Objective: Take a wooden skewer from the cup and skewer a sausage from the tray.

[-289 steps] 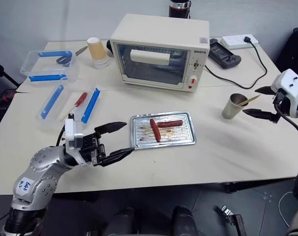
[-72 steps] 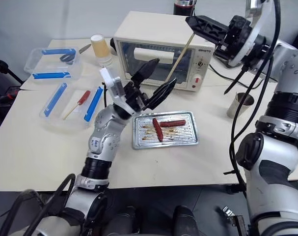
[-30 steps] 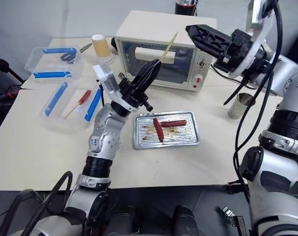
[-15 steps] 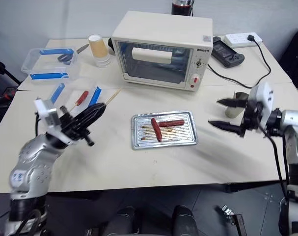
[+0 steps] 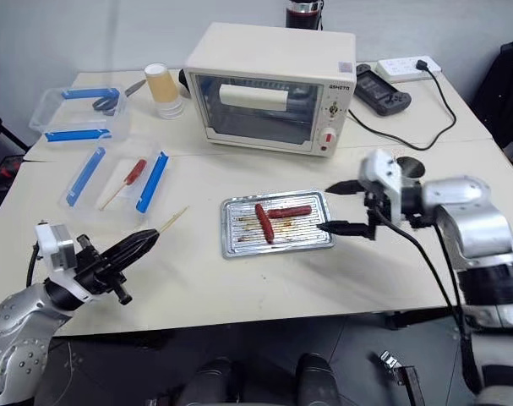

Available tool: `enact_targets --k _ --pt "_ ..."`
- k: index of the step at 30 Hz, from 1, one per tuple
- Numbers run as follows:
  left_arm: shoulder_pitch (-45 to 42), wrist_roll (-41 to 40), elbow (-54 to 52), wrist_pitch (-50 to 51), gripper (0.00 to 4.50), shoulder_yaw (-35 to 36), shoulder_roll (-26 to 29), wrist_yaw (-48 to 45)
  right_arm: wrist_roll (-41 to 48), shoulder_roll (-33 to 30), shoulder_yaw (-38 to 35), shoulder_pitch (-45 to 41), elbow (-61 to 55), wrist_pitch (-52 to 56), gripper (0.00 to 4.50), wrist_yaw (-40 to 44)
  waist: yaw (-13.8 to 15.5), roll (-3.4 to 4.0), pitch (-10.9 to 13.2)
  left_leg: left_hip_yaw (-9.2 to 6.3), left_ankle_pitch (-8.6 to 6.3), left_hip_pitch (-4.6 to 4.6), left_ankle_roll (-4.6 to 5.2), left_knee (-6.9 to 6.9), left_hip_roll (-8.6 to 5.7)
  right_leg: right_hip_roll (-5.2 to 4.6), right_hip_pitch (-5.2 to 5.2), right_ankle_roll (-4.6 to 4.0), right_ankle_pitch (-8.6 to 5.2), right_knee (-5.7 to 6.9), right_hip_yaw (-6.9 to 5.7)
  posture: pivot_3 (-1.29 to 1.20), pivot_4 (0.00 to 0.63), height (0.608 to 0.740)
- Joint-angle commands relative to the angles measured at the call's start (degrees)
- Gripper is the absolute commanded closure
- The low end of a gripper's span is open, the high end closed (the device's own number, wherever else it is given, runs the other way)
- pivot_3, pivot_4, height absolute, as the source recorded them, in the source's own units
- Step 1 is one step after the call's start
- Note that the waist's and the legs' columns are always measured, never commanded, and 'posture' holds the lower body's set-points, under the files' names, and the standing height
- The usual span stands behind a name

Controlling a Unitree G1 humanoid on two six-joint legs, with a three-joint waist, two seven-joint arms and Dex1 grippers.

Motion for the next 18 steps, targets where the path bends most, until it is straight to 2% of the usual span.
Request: enact_targets --k 1,4,9,17,18 --pt "0.57 -0.23 0.37 -1.8 4.5 1.68 0.39 -0.89 -4.89 3.61 4.48 -4.83 4.2 -0.32 0.02 -2.24 0.09 -0.01 0.0 0.02 0.0 0.0 0.0 0.0 -0.01 0.0 0.0 0.0 0.0 0.0 0.0 0.0 0.15 0.74" --pt "0.38 -0.34 0.26 -1.94 4.5 1.11 -0.25 -0.4 -9.68 7.62 9.91 -9.34 11.2 -3.65 0.02 -0.66 0.24 -0.03 -0.01 0.11 0.0 -0.04 0.01 0.03 -0.05 -0.03 0.02 0.0 0.0 -0.01 -0.04 0.0 0.15 0.74" --pt "1.46 -0.23 -0.07 -2.41 4.5 1.3 -0.7 -0.39 -13.47 13.78 12.87 -14.67 21.76 -8.71 0.02 0.15 -0.14 -0.03 -0.02 0.12 0.0 -0.06 0.01 0.02 -0.04 -0.03 0.0 0.0 0.0 0.02 -0.06 0.0 0.15 0.74" --pt "2.49 -0.19 -0.69 -3.13 4.5 1.44 -1.05 0.53 -17.35 18.26 13.77 -18.64 31.61 -13.99 0.02 2.68 -1.21 -0.03 -0.02 0.09 0.0 -0.06 0.01 0.0 -0.03 -0.03 0.01 0.0 0.0 0.04 -0.08 0.0 0.15 0.74" --pt "2.52 -0.21 -0.8 -3.19 4.5 1.39 -1.09 0.66 -17.82 18.76 13.71 -18.94 32.64 -14.46 0.19 2.71 -1.36 -0.03 -0.02 0.09 0.0 -0.06 0.01 0.0 -0.02 -0.02 0.01 0.0 0.0 0.05 -0.08 0.0 0.15 0.74"
